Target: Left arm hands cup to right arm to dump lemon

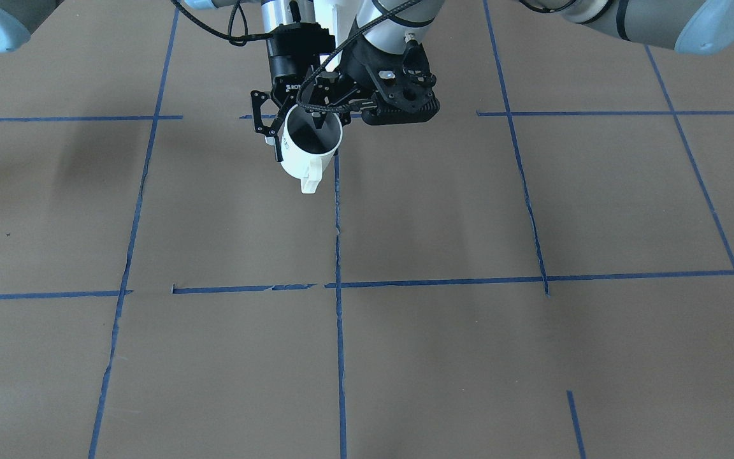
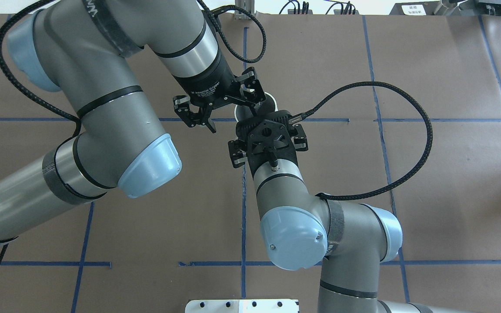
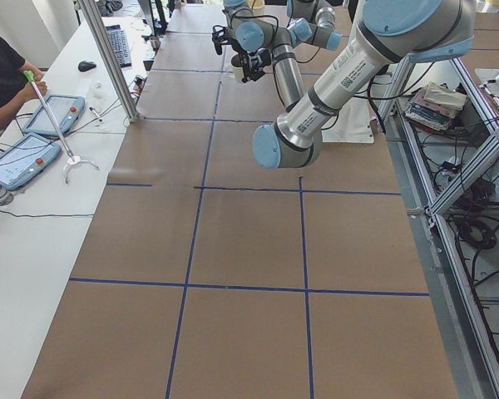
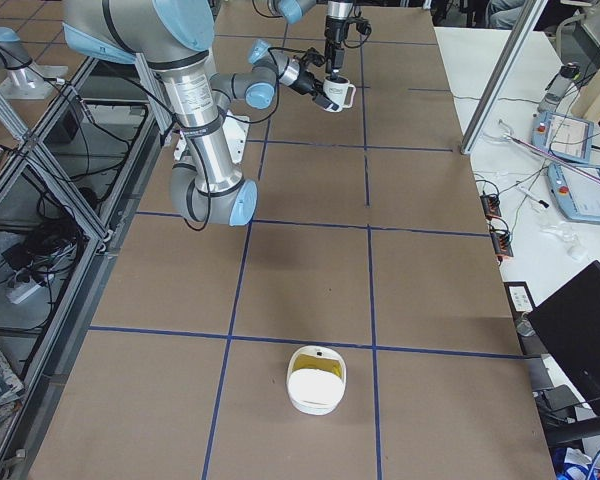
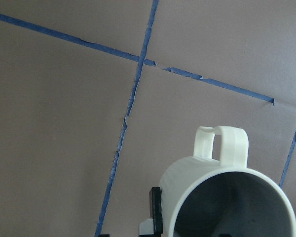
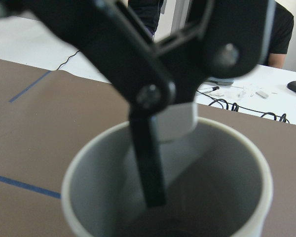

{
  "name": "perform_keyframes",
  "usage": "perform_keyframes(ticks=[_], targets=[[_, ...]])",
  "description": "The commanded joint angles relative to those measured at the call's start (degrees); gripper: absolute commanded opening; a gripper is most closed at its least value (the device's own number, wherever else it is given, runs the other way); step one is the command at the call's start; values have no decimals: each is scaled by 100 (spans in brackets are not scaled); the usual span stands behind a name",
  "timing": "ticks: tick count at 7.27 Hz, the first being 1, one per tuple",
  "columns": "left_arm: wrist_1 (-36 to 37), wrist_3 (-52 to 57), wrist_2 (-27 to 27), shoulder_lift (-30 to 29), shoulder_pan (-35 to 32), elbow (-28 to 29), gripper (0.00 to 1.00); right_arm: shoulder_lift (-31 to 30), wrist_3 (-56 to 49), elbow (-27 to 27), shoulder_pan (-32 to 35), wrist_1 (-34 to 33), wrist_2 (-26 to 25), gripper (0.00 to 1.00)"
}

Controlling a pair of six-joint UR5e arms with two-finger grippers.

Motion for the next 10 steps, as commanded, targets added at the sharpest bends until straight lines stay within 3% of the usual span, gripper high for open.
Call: perform_keyframes(ticks=[1, 4, 5, 6, 7, 8, 10], targets=[[-3, 52, -13, 20, 4, 3, 66, 2, -127, -6, -21, 43, -10, 47], [-3, 52, -4, 29, 4, 3, 44, 19, -250, 3, -47, 52, -10, 51], [-3, 52, -4, 29, 4, -6, 33, 11, -259, 3, -65, 52, -10, 52], [-3, 52, -4, 29, 4, -14, 15, 2, -259, 11, -74, 52, -36, 56], [5, 52, -4, 46, 4, -32, 1, -59, -346, -23, -100, 356, -45, 91], [14, 44, -4, 64, 4, -58, 0, -77, -687, -137, -179, 725, -45, 100], [23, 44, -4, 64, 4, -111, 0, -130, -769, -497, -197, 1053, -132, 100]])
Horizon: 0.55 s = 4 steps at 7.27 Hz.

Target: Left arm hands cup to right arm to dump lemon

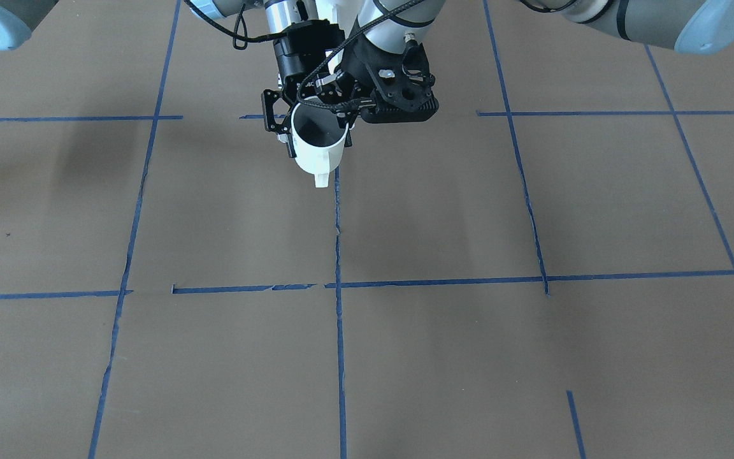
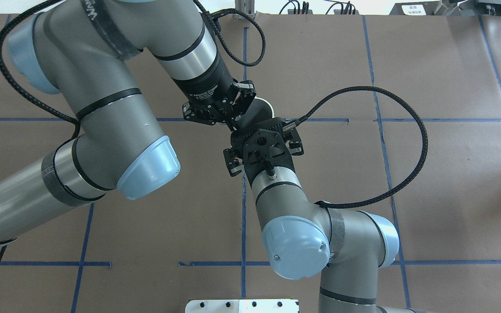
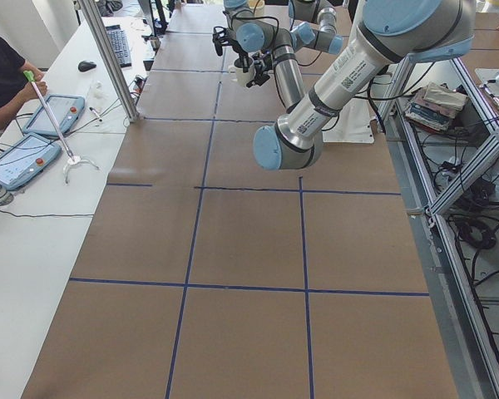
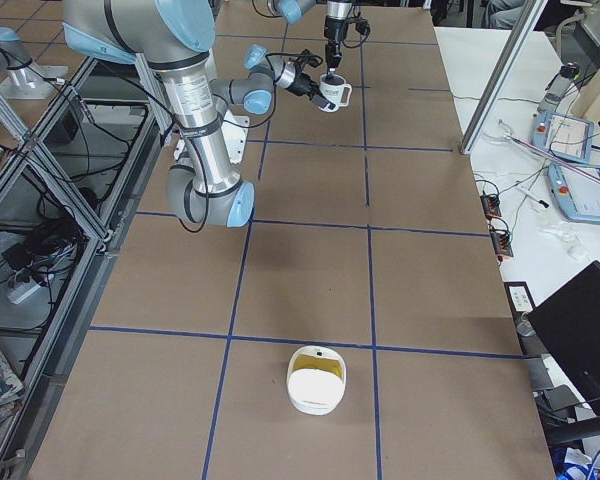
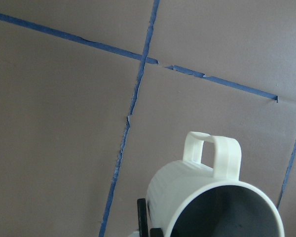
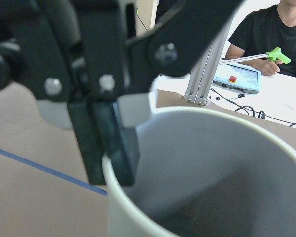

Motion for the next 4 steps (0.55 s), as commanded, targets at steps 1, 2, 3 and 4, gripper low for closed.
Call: perform_keyframes(ticks=[1, 2, 3, 4], targets=[[34, -1, 0, 21, -26, -95, 0, -97, -75, -247, -29, 174, -90, 100], [243, -1, 0, 21, -44, -217, 0, -106, -75, -256, -29, 183, -82, 100], [367, -1, 0, 90, -157, -479, 0, -97, -75, -256, -29, 192, -64, 100], [386, -1, 0, 465, -350, -960, 0, -88, -67, -247, -29, 192, -47, 100]])
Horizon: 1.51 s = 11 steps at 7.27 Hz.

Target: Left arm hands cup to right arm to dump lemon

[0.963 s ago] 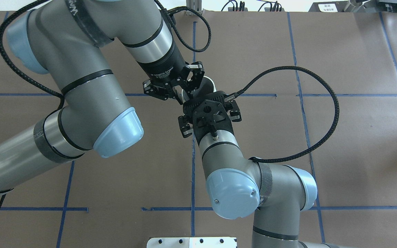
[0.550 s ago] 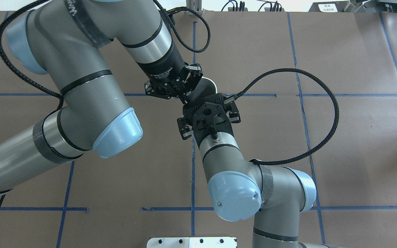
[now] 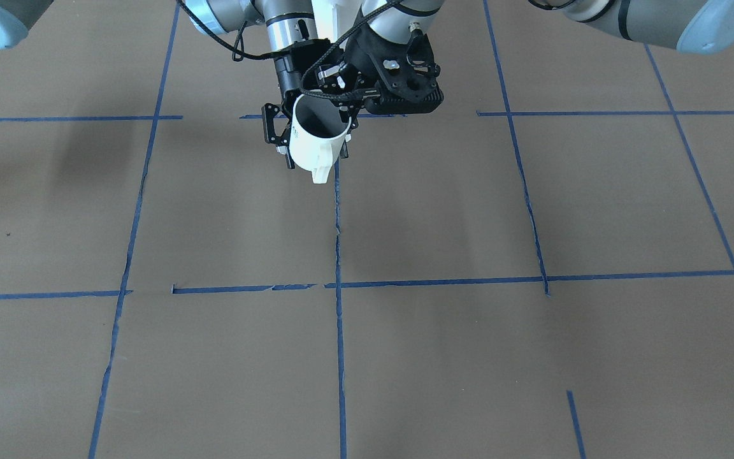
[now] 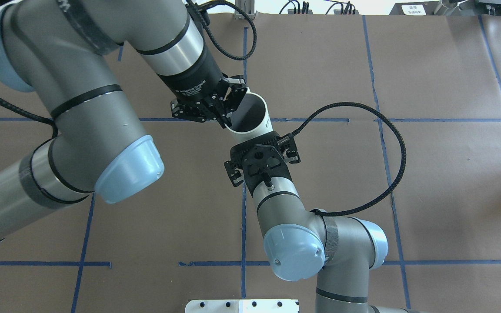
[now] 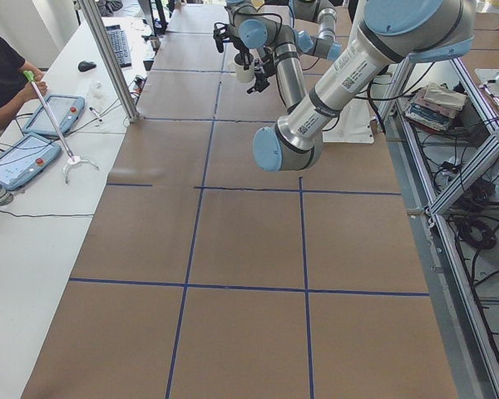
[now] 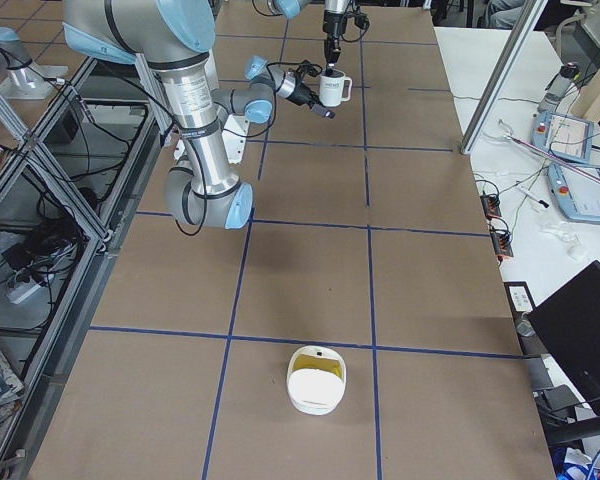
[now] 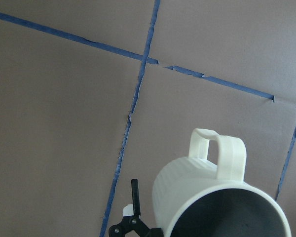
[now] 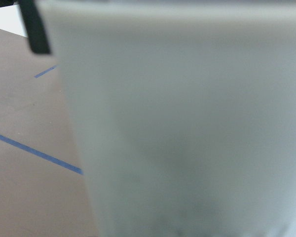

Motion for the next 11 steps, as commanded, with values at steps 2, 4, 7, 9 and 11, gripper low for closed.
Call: perform_keyframes(ticks=[2, 4, 7, 9, 11], targets=[[77, 9, 9, 931, -562, -977, 0, 31, 15, 104, 50, 33, 420, 100], [51, 794, 35, 1720, -686, -1275, 0, -387, -20, 770, 383, 7, 1160, 100], [24, 2770, 44, 3354, -984, -1663, 0, -1188, -29, 1439, 1426, 7, 2702, 100], [-281, 4151, 0, 4479, -1370, -1638, 0, -1698, -212, 1572, 2288, -55, 4021, 100], [-353, 4569, -9, 4818, -1617, -1410, 0, -2366, -904, 1521, 3359, -72, 5357, 100]])
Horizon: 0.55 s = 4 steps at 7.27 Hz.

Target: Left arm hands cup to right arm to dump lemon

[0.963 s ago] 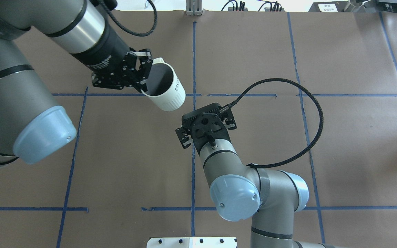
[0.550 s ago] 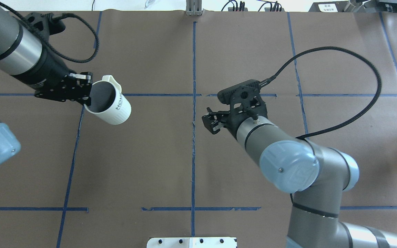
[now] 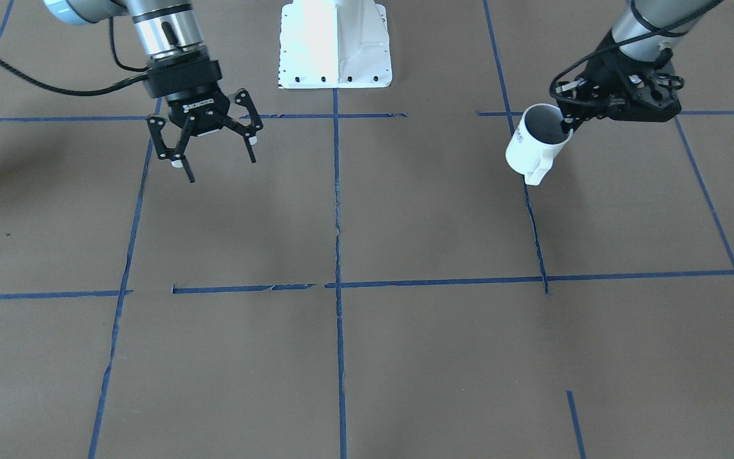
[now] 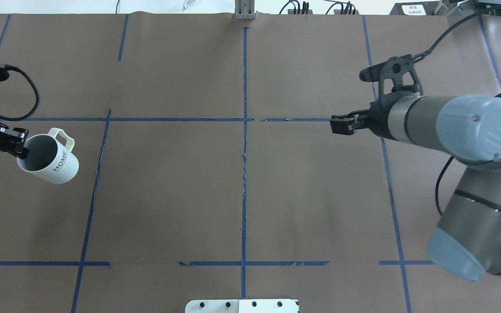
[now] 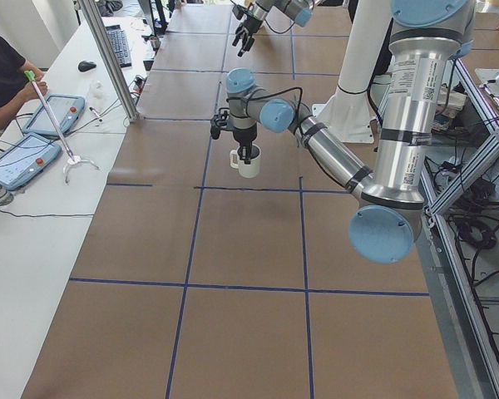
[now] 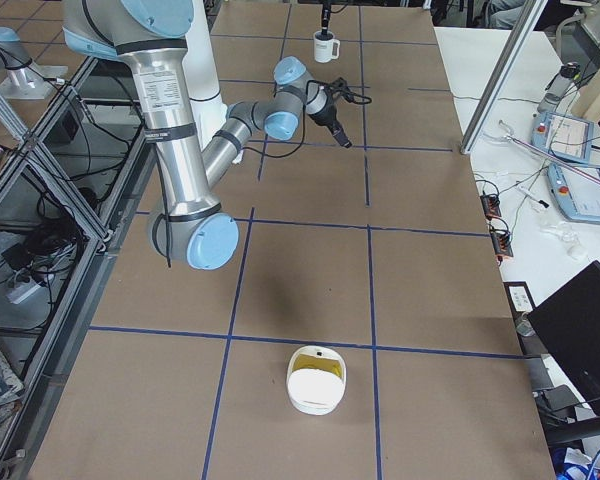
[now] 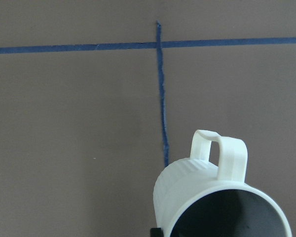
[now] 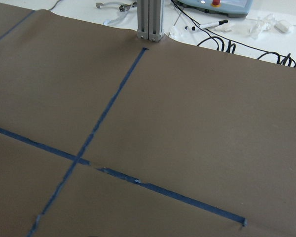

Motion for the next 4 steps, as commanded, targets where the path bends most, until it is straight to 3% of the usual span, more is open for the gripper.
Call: perform_keyframes(ticks=[1, 3, 4], targets=[[-300, 558, -6, 378, -331, 308, 0, -616, -745, -134, 1257, -26, 1718, 100], [-1736, 561, -6, 589, -429, 1271, 0, -1135, -1063, -477, 2278, -140, 3119, 100], [-2100, 518, -15, 599, -534, 1694, 0, -1259, -1605, -530, 2788, -575, 3803, 100]])
